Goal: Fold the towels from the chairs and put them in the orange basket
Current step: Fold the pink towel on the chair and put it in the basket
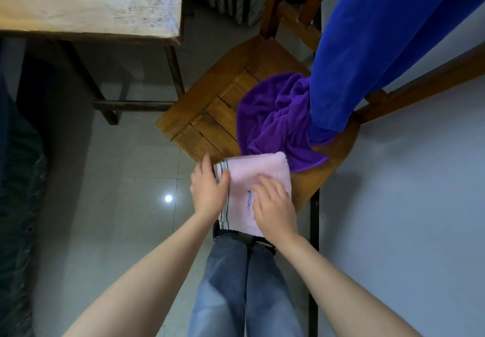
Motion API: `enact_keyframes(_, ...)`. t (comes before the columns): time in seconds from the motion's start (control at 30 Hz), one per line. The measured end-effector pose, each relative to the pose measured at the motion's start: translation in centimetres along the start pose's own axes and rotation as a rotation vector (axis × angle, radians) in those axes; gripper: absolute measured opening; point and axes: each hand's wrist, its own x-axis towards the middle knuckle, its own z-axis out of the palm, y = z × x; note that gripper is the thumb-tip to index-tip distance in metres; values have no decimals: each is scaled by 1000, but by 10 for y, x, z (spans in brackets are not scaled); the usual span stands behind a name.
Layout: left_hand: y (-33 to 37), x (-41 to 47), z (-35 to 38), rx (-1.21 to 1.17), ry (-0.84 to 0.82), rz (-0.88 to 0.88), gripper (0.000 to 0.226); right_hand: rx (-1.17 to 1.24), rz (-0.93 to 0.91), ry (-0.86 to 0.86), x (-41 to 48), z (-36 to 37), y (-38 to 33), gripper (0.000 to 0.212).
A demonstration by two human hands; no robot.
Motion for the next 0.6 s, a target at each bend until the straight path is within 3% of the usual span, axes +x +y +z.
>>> enact_keyframes(0.07, 2, -7, 5, 262, 230, 289, 55, -234, -63, 61, 4, 1, 13, 41)
enact_keyframes(0.1, 2, -8, 10, 370, 263, 457, 53, -330, -84, 56, 7, 3, 19, 46)
enact_keyframes(0.2, -4, -12, 27, 664, 115, 774, 54, -494, -111, -3, 14, 7, 36, 61)
enact_keyframes(0.3, -25, -1, 37, 872, -20, 700, 60, -545, -134, -52, 18, 14, 47, 68)
enact_keyframes(0.43, -33, 23, 34, 944, -90, 563, 77, -523, -193, -39, 30, 25, 64, 71)
enact_keyframes(0.53, -31, 30, 35, 989, -272, 487, 71, -521, -227, -63, 34, 33, 74, 71)
enact_keyframes(0.6, -33, 32, 37, 975, -309, 459, 71, -533, -238, -60, 35, 34, 76, 72)
